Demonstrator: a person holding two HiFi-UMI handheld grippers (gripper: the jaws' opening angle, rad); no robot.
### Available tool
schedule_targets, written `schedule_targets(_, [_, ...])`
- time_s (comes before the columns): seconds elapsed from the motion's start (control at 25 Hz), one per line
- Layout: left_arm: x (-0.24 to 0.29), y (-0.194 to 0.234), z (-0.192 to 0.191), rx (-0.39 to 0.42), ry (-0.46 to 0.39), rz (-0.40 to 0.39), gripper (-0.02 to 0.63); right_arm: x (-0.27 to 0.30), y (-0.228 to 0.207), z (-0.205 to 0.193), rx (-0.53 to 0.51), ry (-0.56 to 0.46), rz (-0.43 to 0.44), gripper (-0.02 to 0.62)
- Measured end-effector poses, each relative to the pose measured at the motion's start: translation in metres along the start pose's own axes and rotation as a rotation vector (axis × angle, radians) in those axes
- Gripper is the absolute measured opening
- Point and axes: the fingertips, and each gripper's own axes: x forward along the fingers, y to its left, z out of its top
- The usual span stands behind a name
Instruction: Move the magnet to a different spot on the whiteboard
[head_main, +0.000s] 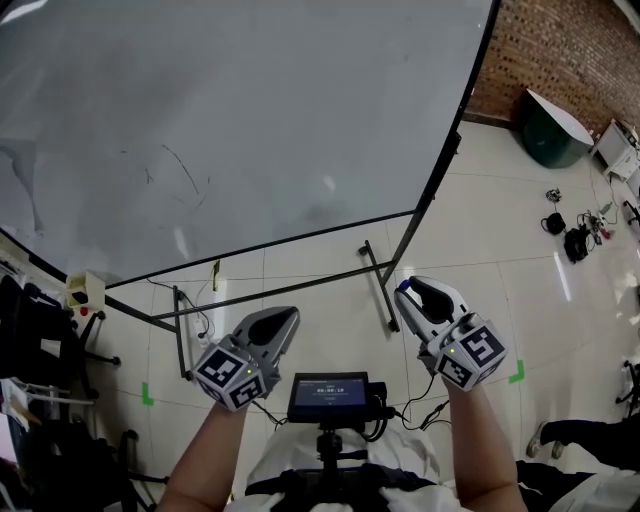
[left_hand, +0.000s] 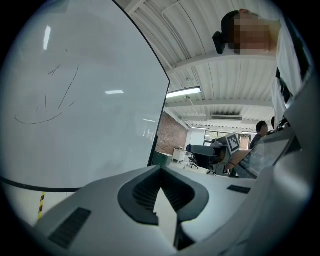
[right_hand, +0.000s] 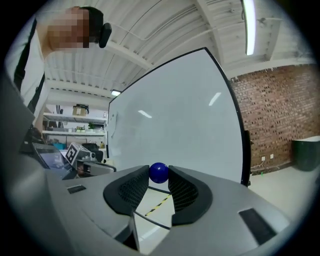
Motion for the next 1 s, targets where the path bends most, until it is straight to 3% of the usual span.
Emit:
schedule_targets(0.6, [0.057,-0.085,0.020,0.008,-0.014,0.005,0.034,-0.083,-0.042,0.007,0.058,-0.065,0.055,0.152])
schedule_targets(1.0, [0.074,-0.124,0.009,0.025,0.000,0.046,0.034,-0.112,-0.057,0.009,0.073,-0.091,0.118,0.152])
